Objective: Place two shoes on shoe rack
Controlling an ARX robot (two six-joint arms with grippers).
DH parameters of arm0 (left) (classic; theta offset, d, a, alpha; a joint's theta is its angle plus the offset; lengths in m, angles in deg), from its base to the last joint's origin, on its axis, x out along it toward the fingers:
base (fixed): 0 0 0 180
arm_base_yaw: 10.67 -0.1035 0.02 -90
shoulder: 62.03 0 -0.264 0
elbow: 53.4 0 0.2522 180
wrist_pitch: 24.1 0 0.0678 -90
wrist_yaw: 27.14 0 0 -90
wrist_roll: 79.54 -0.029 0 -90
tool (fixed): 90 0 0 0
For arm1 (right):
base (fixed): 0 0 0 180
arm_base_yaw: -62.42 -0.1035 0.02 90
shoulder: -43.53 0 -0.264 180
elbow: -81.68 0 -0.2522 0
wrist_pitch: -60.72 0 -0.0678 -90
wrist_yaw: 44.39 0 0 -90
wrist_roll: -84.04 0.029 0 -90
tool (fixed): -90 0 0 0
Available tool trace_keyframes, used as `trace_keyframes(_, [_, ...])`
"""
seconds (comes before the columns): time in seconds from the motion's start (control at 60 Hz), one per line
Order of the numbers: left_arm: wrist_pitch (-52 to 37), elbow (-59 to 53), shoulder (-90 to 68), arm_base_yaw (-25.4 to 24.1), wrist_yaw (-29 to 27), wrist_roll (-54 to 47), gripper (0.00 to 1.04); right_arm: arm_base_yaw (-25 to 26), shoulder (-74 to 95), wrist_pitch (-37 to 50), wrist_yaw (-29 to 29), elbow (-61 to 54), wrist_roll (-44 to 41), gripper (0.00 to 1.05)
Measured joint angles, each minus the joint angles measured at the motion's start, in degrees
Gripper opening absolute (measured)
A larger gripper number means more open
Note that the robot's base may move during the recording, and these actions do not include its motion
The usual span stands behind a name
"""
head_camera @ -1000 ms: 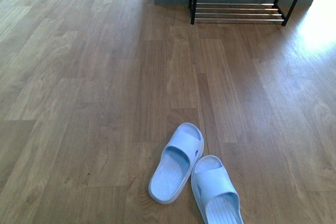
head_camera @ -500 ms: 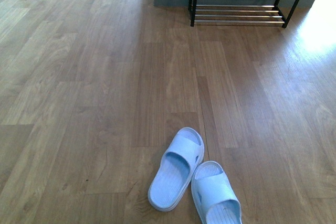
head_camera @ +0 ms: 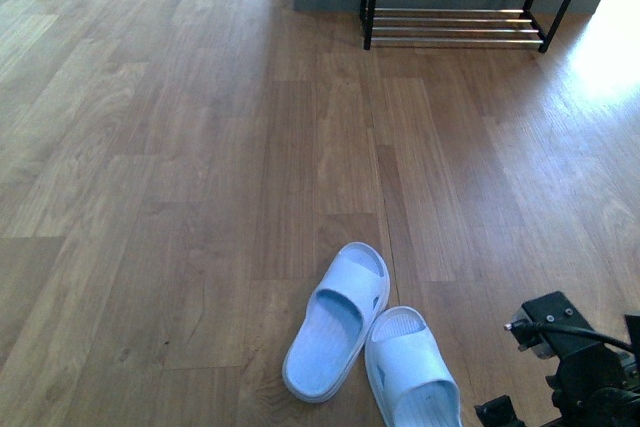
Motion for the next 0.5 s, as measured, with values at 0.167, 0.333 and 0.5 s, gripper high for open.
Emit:
trace_keyframes(0.167, [0.00,0.00,0.00,0.00,0.00,0.00,0.95,0.24,8.02,-1.88,-0.79,7.26,0.00,0.95])
trace_keyframes(0.333, [0.00,0.00,0.00,0.00,0.00,0.00,0.95,0.61,12.87,-3.65,-1.53,13.51,0.52,0.95])
trace_keyframes(0.5, [0.00,0.00,0.00,0.00,0.00,0.00,0.95,0.20,16.02,-4.55,-3.63,18.62,2.38,0.95])
